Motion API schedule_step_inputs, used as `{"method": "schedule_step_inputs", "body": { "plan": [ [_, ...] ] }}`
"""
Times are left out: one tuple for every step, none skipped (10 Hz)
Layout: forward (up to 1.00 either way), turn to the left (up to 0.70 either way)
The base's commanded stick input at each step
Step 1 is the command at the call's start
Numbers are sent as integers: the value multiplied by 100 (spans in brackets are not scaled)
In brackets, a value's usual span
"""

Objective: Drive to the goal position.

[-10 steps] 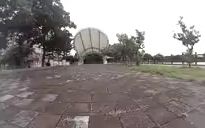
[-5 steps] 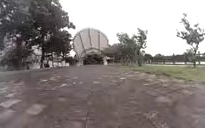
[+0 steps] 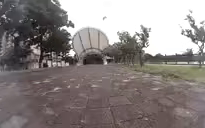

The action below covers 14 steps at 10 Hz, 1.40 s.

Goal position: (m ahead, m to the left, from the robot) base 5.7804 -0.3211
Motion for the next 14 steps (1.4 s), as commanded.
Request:
{"method": "schedule_step_inputs", "body": {
  "plan": [
    [100,40],
    [100,29],
    [100,12],
    [100,0],
    [100,0],
    [100,0],
    [100,0],
    [100,0],
    [100,0],
    [100,0],
    [100,0],
    [100,0],
    [100,0],
    [100,0]
  ]
}}
